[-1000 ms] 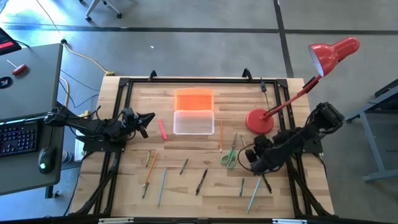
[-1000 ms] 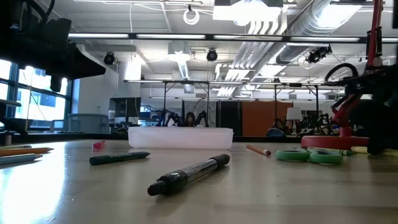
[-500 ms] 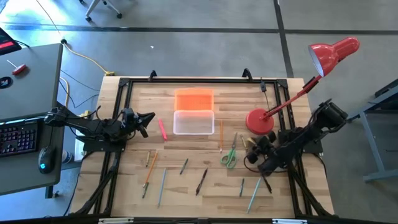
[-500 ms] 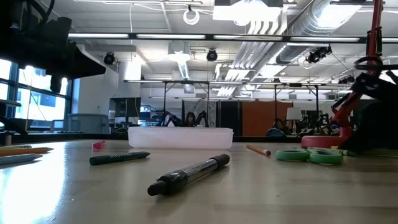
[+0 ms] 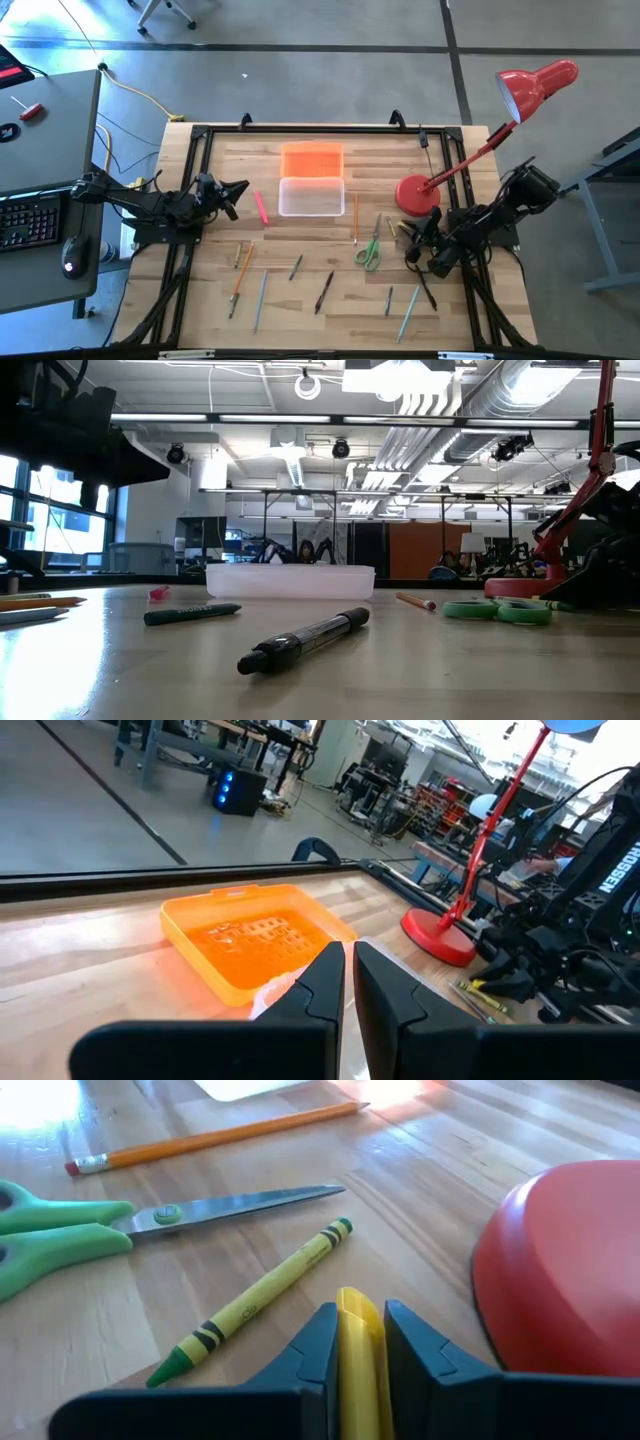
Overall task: Pick & place school supplies into a supply box
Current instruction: Put the yellow pen into the orange supply box
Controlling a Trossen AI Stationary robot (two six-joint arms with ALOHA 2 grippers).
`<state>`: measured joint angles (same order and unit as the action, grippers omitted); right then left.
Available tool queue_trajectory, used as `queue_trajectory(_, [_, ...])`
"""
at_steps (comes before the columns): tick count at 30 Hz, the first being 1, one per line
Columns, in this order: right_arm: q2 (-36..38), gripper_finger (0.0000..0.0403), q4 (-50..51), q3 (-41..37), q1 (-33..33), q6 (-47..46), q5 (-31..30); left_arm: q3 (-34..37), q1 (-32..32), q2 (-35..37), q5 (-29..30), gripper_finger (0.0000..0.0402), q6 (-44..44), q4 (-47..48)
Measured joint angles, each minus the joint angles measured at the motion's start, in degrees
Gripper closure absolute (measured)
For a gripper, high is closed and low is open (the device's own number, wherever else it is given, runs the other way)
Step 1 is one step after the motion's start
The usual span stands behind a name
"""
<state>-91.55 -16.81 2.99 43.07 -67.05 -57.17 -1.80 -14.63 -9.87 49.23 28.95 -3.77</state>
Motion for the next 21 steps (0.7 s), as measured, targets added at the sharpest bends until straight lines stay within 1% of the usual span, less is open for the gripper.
queue_trajectory(5, [-0.2,0.0365,1.1,3.2,-0.1,3.0,-0.8,0.0,0.0,0.0,0.5,0.0344,0.0,0.0])
queue_trajectory(7, [-0.3,0.0367,1.1,6.3,-0.5,7.2,-0.9,0.0,0.0,0.0,0.8,0.0344,0.0,0.0])
queue_trajectory(9, [-0.1,0.0368,0.0,10.2,-1.6,13.5,1.3,0.0,0.0,0.0,1.1,0.0344,0.0,-0.1])
queue_trajectory(12, [-0.1,0.0369,2.4,16.8,-5.1,28.2,2.7,0.0,0.0,0.0,1.3,0.0344,0.0,-0.4])
queue_trajectory(16, [-0.1,0.0366,5.9,26.5,-13.4,49.3,-1.2,0.0,0.0,0.0,1.4,0.0344,0.0,-0.8])
queue_trajectory(17, [-0.1,0.0364,6.1,28.6,-15.9,54.7,-1.3,0.0,0.0,0.0,1.4,0.0344,0.0,-0.8])
queue_trajectory(18, [-0.1,0.0363,6.1,30.9,-18.8,60.4,-0.3,0.0,0.0,0.0,1.4,0.0344,0.0,-0.8])
queue_trajectory(19, [-0.1,0.0363,5.7,32.9,-21.9,65.3,2.6,0.0,0.0,0.0,1.4,0.0344,0.0,-0.8])
queue_trajectory(21, [-0.1,0.0362,3.9,36.5,-28.4,73.6,11.8,0.0,0.0,0.0,1.4,0.0344,0.0,-0.8])
